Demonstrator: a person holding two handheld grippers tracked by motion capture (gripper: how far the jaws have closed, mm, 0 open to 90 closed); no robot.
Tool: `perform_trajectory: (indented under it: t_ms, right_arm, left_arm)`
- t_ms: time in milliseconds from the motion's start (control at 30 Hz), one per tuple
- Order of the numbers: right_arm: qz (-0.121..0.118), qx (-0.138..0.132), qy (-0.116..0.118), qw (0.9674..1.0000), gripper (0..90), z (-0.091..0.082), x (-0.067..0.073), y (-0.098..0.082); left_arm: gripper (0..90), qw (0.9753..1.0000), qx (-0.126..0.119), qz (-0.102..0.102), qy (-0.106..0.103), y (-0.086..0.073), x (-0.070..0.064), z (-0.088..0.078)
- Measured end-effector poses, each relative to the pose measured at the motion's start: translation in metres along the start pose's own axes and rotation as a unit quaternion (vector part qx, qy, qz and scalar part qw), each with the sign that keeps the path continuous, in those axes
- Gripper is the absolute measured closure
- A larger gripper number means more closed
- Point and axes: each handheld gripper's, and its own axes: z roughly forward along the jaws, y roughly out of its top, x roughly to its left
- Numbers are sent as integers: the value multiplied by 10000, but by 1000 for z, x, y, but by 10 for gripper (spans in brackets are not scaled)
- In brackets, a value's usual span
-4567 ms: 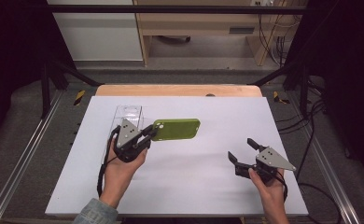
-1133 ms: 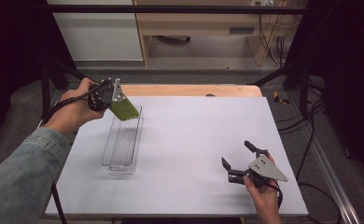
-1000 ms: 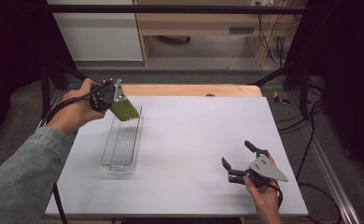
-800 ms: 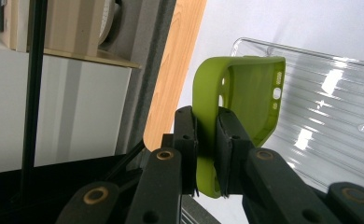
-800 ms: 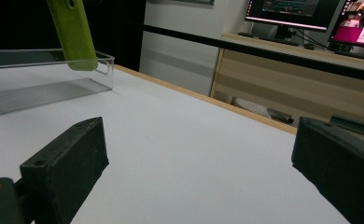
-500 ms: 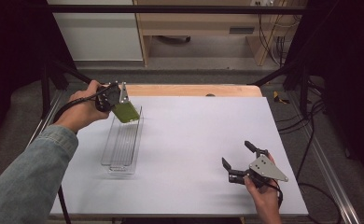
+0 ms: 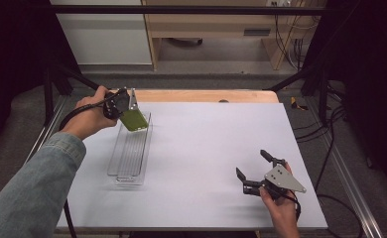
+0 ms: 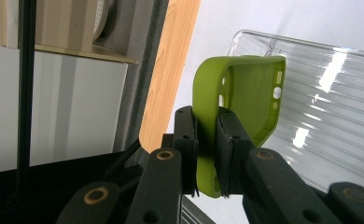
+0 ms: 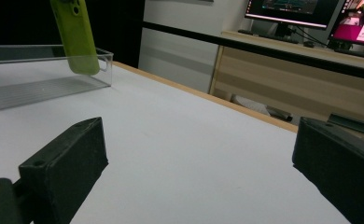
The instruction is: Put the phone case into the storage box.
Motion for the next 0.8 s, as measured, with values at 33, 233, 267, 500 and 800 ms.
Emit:
perform_trajectory:
  t_ms: [33,233,267,500,800]
  right_arm:
    - [-3,38,-21,10000,33,0,0,0]
    - [25,125,-163,9998,33,1,-3,-3]
    - [9,123,-167,9998,32,1,-3,-3]
    - [212,60,14,9998,28,1,-8,-6]
    - [243,165,400,9988,28,5,-4,-8]
  left_arm:
    - [797,10000,11,-4,-13,0,0,1]
    - [797,10000,26,16,11,1,-1,3]
    - [797,10000,33,12,7,1,0,3]
    - [797,10000,92,14,-25,1,0,6]
    - [797,9999,90,21,-53,3,-1,8]
